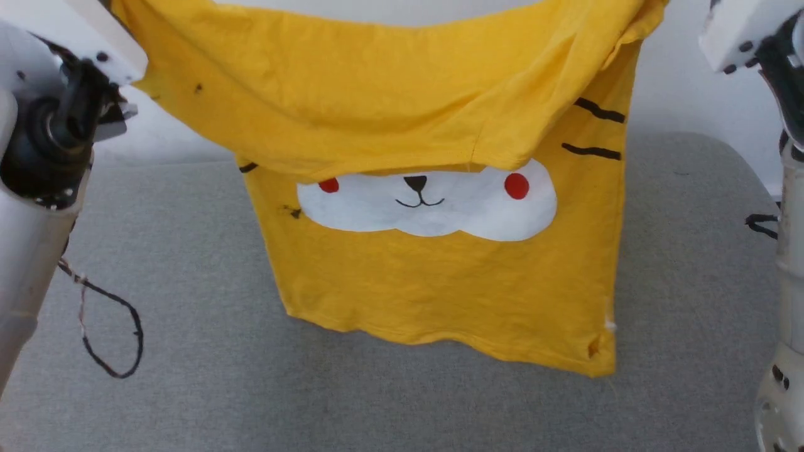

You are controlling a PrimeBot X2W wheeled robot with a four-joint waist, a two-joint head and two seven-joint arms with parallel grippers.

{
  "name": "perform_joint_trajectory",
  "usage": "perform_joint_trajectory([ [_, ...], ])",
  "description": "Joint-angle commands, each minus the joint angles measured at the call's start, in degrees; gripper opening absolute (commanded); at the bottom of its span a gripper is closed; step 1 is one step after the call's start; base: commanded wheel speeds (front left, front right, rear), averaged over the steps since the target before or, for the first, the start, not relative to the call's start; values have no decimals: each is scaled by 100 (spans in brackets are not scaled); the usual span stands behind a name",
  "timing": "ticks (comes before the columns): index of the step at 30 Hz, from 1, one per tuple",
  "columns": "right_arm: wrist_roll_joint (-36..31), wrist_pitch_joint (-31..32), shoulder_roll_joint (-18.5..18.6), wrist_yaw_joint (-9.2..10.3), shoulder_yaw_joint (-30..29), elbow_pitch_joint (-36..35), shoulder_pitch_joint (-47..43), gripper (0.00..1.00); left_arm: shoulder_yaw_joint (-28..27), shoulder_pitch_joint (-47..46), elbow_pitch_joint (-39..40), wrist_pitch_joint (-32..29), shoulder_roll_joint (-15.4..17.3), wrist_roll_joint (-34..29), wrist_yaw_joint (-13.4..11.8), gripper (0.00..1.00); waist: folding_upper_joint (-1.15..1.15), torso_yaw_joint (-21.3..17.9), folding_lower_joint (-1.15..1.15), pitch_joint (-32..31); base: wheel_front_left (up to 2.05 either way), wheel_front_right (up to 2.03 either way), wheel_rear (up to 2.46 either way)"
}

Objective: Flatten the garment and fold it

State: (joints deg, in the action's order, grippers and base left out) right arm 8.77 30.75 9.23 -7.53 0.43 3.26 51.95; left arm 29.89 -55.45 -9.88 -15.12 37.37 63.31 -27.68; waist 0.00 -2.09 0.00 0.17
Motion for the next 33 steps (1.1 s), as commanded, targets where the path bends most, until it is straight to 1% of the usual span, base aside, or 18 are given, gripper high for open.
perform_joint_trajectory([
  [1, -51, 18, 3, 4, 52, 128, 102, 0, 18, -98, -51, -25, -27, -50, -60, 0, 0, -75, 0, 128, 0, 0, 0],
  [4, -140, 24, 34, 4, 196, 561, 391, 0, 29, -318, -222, -86, -76, -94, -153, 0, 0, -129, 0, 398, 0, 0, 0],
  [7, -344, -61, 25, 4, 304, 957, 782, 0, -56, -644, -382, 33, -152, -173, -220, 0, 0, -151, 0, 777, 0, 0, 0],
  [8, -439, -123, 4, 4, 324, 1080, 946, 0, -86, -780, -443, 120, -174, -226, -217, 0, 0, -147, 0, 908, 0, 0, 0],
  [11, -780, -299, -64, 4, 273, 1433, 1560, 0, -222, -1336, -715, 391, -253, -347, -93, 0, 0, -94, 0, 1420, 0, 0, 0],
  [15, -1329, -625, -108, 4, 225, 1852, 2343, 0, -404, -2049, -1131, 905, -467, -443, 262, 0, 0, 52, 0, 2000, 0, 0, 0],
  [18, -1755, -967, -84, 4, 196, 2181, 2825, 0, -587, -2437, -1426, 1397, -652, -421, 643, 0, 0, 168, 0, 2304, 0, 0, 0],
  [21, -2042, -1250, -17, 4, 118, 2538, 3199, 0, -710, -2707, -1705, 1732, -789, -352, 1030, 0, 0, 285, 0, 2624, 0, 0, 0],
  [25, -2411, -1566, 106, 4, 15, 2833, 3565, 0, -774, -2918, -1995, 1992, -871, -294, 1464, 0, 0, 416, 0, 3112, 0, 0, 0],
  [28, -2654, -1771, 136, 4, 4, 2951, 3676, 0, -870, -2934, -2158, 2206, -934, -184, 1782, 0, 0, 467, 0, 3440, 0, 0, 0],
  [33, -2876, -2054, 102, 4, 142, 3126, 3686, 0, -1054, -2796, -2405, 2497, -998, 32, 2193, 0, 0, 501, 0, 3777, 0, 0, 0],
])
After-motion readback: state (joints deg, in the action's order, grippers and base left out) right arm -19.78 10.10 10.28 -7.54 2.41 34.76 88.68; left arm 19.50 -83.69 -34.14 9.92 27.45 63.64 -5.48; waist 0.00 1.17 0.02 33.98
